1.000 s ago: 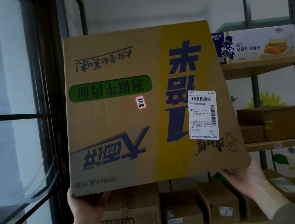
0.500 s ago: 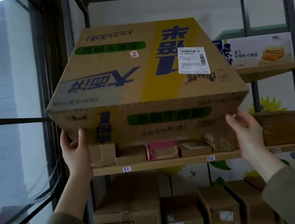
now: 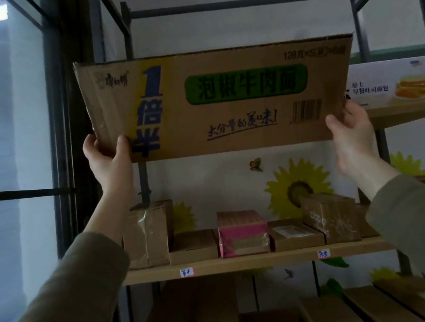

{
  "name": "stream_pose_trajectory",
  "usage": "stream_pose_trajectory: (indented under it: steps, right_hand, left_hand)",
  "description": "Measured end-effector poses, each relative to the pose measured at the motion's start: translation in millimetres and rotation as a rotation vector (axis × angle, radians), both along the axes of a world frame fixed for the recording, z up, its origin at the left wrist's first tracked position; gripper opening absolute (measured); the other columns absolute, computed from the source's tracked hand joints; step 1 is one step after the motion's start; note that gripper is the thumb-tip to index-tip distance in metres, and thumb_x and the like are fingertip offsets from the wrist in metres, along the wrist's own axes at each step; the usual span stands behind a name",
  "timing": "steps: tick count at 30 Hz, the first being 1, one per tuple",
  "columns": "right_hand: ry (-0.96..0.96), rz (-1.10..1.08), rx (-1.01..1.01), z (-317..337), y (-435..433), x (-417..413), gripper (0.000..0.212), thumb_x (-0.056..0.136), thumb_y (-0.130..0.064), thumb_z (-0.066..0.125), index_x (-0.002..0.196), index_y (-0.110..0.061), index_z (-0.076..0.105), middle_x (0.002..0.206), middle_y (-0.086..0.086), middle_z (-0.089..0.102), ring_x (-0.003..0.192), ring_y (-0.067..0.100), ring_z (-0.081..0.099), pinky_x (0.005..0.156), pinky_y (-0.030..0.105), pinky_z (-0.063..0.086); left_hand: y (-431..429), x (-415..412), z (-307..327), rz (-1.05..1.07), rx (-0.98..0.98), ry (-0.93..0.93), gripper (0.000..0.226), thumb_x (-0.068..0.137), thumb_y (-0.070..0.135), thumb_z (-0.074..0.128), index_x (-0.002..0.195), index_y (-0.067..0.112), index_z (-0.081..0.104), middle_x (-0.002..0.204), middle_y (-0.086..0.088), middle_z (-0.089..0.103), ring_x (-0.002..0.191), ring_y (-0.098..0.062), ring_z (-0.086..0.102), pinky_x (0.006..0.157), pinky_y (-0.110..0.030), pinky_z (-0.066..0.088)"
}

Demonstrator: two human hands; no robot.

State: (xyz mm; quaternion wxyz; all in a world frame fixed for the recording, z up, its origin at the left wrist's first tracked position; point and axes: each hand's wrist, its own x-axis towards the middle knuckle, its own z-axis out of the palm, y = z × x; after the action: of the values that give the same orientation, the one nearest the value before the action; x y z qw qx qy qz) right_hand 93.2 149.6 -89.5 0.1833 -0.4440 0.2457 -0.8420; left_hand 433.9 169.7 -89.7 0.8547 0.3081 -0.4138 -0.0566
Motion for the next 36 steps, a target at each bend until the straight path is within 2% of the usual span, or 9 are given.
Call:
stream_pose_trajectory:
  steps: [3, 6, 9, 13, 20, 26, 28, 31, 36]
  right_hand:
    - [-0.008, -0.090, -0.001, 14, -24, 4, 0.037, 0.094, -0.009, 0.052, 0.130, -0.005, 0.046, 0.111, -0.001, 0.055, 0.104, 0.009, 0.053, 0.086, 0.015, 0.039]
    - [0.036, -0.209, 0.001, 30, -50, 8, 0.033, 0.094, -0.013, 0.053, 0.126, -0.007, 0.049, 0.109, -0.003, 0.053, 0.101, 0.008, 0.051, 0.089, 0.017, 0.038]
    - [0.170, -0.365, 0.012, 45, -76, 9, 0.031, 0.096, -0.017, 0.048, 0.126, -0.011, 0.054, 0.121, 0.000, 0.058, 0.111, 0.016, 0.055, 0.096, 0.024, 0.041]
    - [0.243, -0.490, 0.069, 65, -99, 11, 0.043, 0.098, -0.023, 0.044, 0.139, -0.011, 0.042, 0.138, 0.004, 0.049, 0.127, 0.020, 0.045, 0.106, 0.030, 0.034]
    - [0.367, -0.539, 0.159, 73, -134, 19, 0.048, 0.099, -0.018, 0.042, 0.144, -0.008, 0.031, 0.147, 0.010, 0.038, 0.135, 0.025, 0.036, 0.109, 0.034, 0.030]
    - [0.373, -0.685, 0.104, 62, -157, 25, 0.043, 0.095, -0.024, 0.050, 0.135, -0.009, 0.045, 0.133, 0.013, 0.051, 0.124, 0.027, 0.047, 0.102, 0.035, 0.037]
    - [0.390, -0.731, 0.096, 62, -166, 25, 0.038, 0.094, -0.024, 0.052, 0.129, -0.011, 0.052, 0.128, 0.011, 0.056, 0.120, 0.028, 0.050, 0.104, 0.043, 0.038]
    - [0.494, -0.811, 0.200, 63, -181, 23, 0.035, 0.094, -0.027, 0.051, 0.127, -0.016, 0.055, 0.127, 0.009, 0.059, 0.122, 0.032, 0.048, 0.108, 0.055, 0.028]
    - [0.627, -0.935, 0.257, 58, -196, 26, 0.039, 0.098, -0.026, 0.040, 0.132, -0.013, 0.051, 0.135, 0.012, 0.053, 0.131, 0.032, 0.039, 0.114, 0.057, 0.008]
  left_hand:
    - [-25, 5, 15, 0.076, -0.019, -0.024, 0.059, 0.088, 0.031, 0.059, 0.140, 0.016, 0.034, 0.134, -0.003, 0.046, 0.119, -0.013, 0.048, 0.096, -0.023, 0.044]
    - [-55, 17, 32, 0.111, 0.005, -0.101, 0.060, 0.088, 0.034, 0.059, 0.141, 0.017, 0.036, 0.137, -0.005, 0.044, 0.121, -0.016, 0.047, 0.102, -0.030, 0.043]
    - [-79, 23, 46, 0.161, 0.008, -0.177, 0.062, 0.089, 0.038, 0.056, 0.143, 0.019, 0.033, 0.140, -0.006, 0.040, 0.125, -0.016, 0.044, 0.105, -0.032, 0.039]
    - [-98, 25, 66, 0.229, 0.025, -0.190, 0.062, 0.090, 0.042, 0.053, 0.144, 0.022, 0.030, 0.141, -0.005, 0.039, 0.124, -0.014, 0.042, 0.103, -0.028, 0.035]
    - [-128, 34, 71, 0.362, 0.133, -0.306, 0.057, 0.093, 0.037, 0.051, 0.142, 0.014, 0.033, 0.140, -0.010, 0.045, 0.127, -0.027, 0.044, 0.100, -0.037, 0.037]
    - [-150, 35, 70, 0.369, 0.125, -0.185, 0.055, 0.087, 0.038, 0.060, 0.131, 0.011, 0.041, 0.136, -0.012, 0.039, 0.120, -0.028, 0.045, 0.091, -0.033, 0.039]
    - [-158, 39, 72, 0.402, 0.152, -0.209, 0.052, 0.086, 0.038, 0.061, 0.127, 0.011, 0.044, 0.132, -0.011, 0.046, 0.118, -0.028, 0.048, 0.094, -0.037, 0.040]
    - [-171, 45, 70, 0.502, 0.194, -0.310, 0.046, 0.086, 0.037, 0.060, 0.123, 0.011, 0.050, 0.124, -0.012, 0.056, 0.113, -0.032, 0.053, 0.100, -0.050, 0.039]
    - [-186, 47, 63, 0.602, 0.199, -0.357, 0.032, 0.088, 0.034, 0.056, 0.115, 0.018, 0.057, 0.115, -0.008, 0.062, 0.115, -0.030, 0.051, 0.109, -0.059, 0.020]
